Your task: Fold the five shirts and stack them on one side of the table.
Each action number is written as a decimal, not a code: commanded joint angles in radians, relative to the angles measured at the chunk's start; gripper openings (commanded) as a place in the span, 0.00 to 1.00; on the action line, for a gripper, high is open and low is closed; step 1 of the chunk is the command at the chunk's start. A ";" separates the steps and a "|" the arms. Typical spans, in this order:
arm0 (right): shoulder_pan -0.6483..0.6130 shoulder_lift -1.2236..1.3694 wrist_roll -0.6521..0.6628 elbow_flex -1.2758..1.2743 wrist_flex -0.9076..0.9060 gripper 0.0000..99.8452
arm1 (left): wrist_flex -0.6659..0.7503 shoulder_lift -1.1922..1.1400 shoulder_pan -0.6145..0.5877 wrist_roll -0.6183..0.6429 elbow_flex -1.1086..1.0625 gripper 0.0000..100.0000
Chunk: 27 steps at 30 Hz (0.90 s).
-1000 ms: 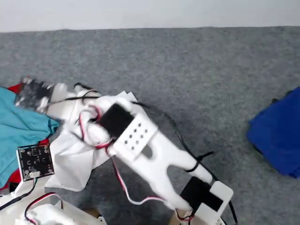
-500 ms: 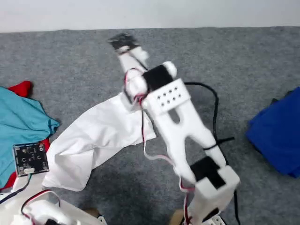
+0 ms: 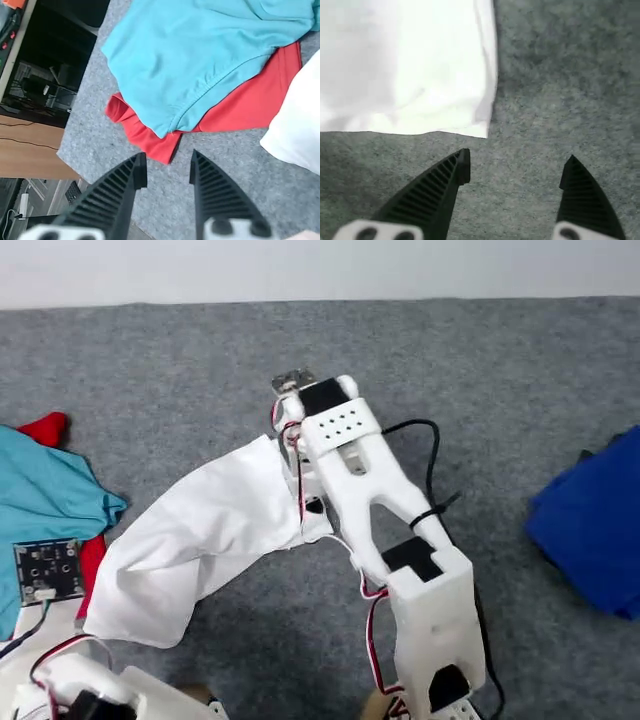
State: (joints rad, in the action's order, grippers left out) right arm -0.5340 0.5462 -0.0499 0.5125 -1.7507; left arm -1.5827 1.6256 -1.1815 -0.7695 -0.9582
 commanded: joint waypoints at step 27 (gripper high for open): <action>-0.120 0.168 -0.011 0.052 0.136 0.26 | 0.025 0.002 0.124 -0.003 -0.027 0.15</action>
State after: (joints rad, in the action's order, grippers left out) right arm -0.6552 0.7288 -0.0514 0.5125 -1.6203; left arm -1.5781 1.6256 -1.0756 -0.7695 -0.9812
